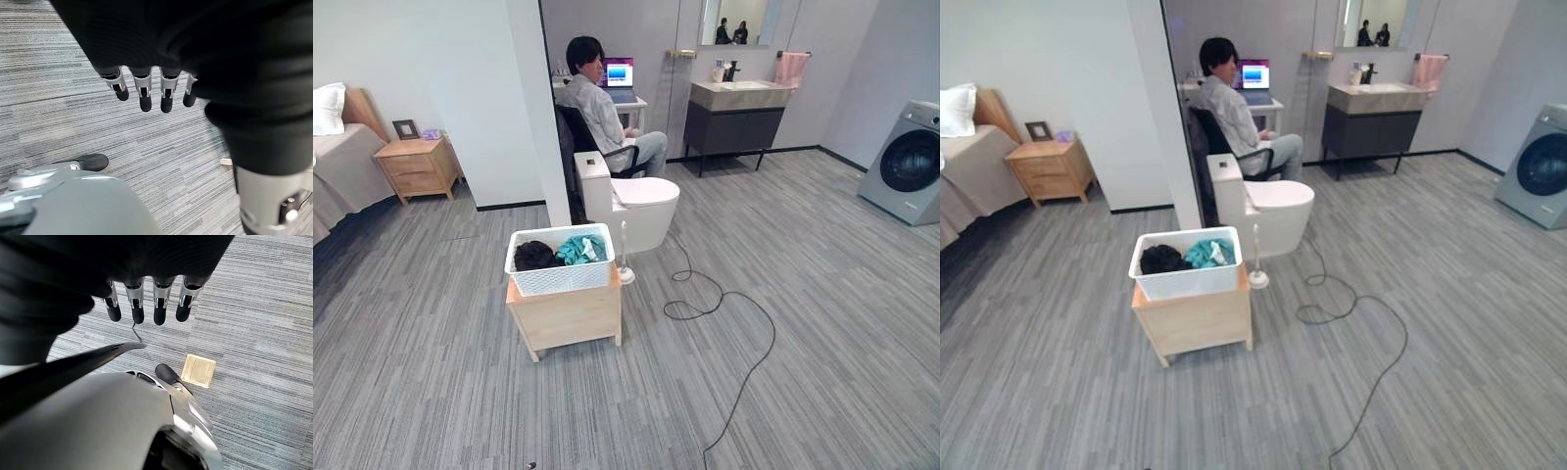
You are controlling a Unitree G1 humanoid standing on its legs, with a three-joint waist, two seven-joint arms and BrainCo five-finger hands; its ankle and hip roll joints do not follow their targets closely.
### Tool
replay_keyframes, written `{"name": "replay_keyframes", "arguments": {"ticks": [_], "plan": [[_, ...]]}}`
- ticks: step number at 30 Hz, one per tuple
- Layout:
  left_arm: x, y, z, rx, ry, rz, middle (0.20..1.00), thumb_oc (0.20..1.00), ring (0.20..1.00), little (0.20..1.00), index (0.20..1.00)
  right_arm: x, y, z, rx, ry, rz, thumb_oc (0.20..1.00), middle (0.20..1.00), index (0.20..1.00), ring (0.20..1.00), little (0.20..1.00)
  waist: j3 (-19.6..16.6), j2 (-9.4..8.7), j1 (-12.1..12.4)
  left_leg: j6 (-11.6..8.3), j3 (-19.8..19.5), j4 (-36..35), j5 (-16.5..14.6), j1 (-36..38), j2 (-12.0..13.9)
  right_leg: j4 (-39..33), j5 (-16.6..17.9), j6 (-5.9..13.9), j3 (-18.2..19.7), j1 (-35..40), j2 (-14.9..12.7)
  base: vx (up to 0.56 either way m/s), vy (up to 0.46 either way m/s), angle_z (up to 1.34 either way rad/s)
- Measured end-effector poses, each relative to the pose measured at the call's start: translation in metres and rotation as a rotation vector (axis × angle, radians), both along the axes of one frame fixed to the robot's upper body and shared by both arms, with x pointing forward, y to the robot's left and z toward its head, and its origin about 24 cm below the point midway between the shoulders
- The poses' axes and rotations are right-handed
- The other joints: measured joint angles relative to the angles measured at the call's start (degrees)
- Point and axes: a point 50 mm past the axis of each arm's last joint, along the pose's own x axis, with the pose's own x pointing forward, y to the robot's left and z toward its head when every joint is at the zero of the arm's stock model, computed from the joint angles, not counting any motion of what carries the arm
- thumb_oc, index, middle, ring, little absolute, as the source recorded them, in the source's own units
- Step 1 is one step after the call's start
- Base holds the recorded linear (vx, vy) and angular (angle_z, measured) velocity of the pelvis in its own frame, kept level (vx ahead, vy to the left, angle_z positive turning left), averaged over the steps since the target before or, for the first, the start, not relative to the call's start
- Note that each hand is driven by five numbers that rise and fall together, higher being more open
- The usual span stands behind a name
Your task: Grab the laundry basket,head to the washer,open it,put in the laundry and shut it.
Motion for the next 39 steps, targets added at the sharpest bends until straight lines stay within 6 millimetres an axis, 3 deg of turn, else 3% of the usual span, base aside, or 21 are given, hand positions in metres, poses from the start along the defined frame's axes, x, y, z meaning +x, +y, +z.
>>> {"name": "replay_keyframes", "arguments": {"ticks": [12,22,35,39], "plan": [[-0.013,-0.004,-0.002,-0.021,0.028,0.009,1.000,1.000,1.000,1.000,1.000,-0.006,-0.013,0.002,-0.038,0.029,-0.027,1.000,1.000,1.000,1.000,1.000,-0.01,1.07,0.55,-0.05,0.16,0.00,0.01,-0.89,-0.27,0.00,-0.11,0.25,0.15,-1.13,-0.28,0.04,0.041,0.00],[0.000,-0.010,0.000,-0.042,-0.022,0.002,1.000,1.000,1.000,1.000,1.000,-0.002,-0.019,0.003,-0.055,0.025,-0.026,1.000,1.000,1.000,1.000,1.000,0.95,1.96,1.83,0.32,0.85,0.01,0.08,-1.80,-0.31,0.00,0.15,0.60,0.49,-2.18,-0.36,0.05,0.029,-0.03],[-0.001,-0.010,-0.001,-0.039,-0.015,0.007,1.000,1.000,1.000,1.000,1.000,-0.001,-0.018,0.003,-0.048,0.020,-0.021,1.000,1.000,1.000,1.000,1.000,1.14,1.60,2.03,0.42,1.55,0.01,-0.17,-1.47,-0.32,-0.01,0.15,0.71,1.43,-2.18,-0.29,0.03,-0.006,-0.03],[-0.001,-0.008,0.000,-0.032,-0.016,0.014,1.000,1.000,1.000,1.000,1.000,0.002,-0.017,0.003,-0.032,0.015,-0.017,1.000,1.000,1.000,1.000,1.000,1.75,0.56,2.35,0.20,1.67,0.07,-0.15,-1.81,-0.33,-0.01,0.13,0.62,1.55,-2.89,-0.29,-0.01,0.006,-0.01]]}}
